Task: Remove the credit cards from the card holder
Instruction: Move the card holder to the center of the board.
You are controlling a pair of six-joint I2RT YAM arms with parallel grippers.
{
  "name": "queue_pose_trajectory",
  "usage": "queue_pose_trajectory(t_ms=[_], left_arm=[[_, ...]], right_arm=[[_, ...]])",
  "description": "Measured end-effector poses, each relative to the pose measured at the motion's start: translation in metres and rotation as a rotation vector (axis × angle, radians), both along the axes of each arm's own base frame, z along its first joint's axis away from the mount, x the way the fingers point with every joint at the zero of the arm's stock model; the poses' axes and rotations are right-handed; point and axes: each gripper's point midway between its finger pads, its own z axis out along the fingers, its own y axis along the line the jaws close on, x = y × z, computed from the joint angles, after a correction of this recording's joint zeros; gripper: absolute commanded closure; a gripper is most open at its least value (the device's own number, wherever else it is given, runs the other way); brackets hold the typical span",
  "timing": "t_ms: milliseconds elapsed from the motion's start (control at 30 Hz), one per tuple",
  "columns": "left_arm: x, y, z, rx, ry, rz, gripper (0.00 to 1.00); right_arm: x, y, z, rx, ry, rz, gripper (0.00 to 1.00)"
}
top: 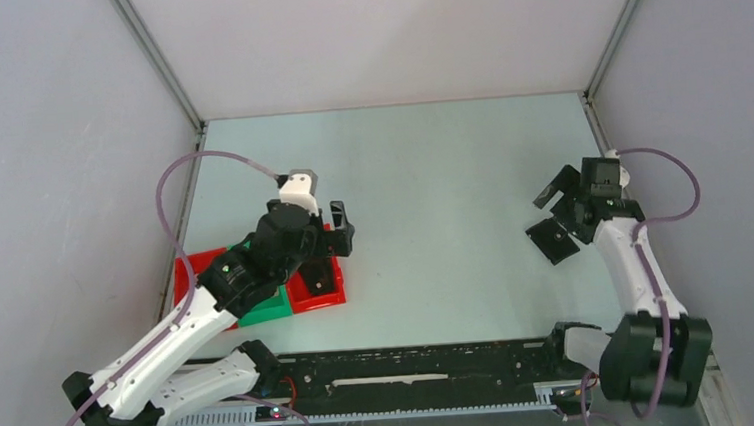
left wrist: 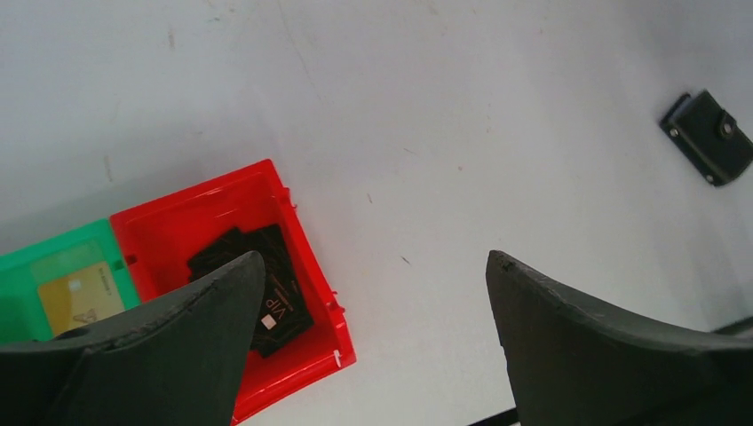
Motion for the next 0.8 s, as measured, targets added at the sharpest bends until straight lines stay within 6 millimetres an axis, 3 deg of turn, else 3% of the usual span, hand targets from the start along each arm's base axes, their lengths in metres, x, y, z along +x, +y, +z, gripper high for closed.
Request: queue_pose_trajectory(t_ms=[100,233,333,467,567,667,800], left_arm=[[-0.004,-0.013,-0.008,0.002,0.037,-0.067,0.0],[-0.007,-0.024,-0.014,-0.009,0.072,-0.114,0.0],[-0.009,-0.032,-0.012,-0.038,0.076,-0.144,0.0],[-0.01,-0.041,-0.014,-0.051,0.092,-0.177,0.01],[-0.014,-0.047,-0.024,-0.039,0.133,-0.217,0.01],[-0.018,-0.049,-0.034,-0.006,0.183,-0.243,0.0],[-0.02,-0.051,-0.035,0.024,0.205,-0.269,0.0]], right_arm=[[0.001,-0.019,-0.025,0.029,0.087,-0.089,0.0],[0.01,-0.043,-0.037,-0.017,0.1,-0.165,0.0],[0.026,-0.065,-0.051,-0.03,0.12,-0.215,0.0],[0.054,-0.089,-0.088,0.031,0.196,-0.248,0.0],[0.055,-0.087,-0.11,0.055,0.249,-0.241,0.0],[0.057,-0.073,-0.105,0.084,0.216,-0.201,0.0],[0.041,-0.05,-0.105,0.136,0.2,-0.148,0.0]])
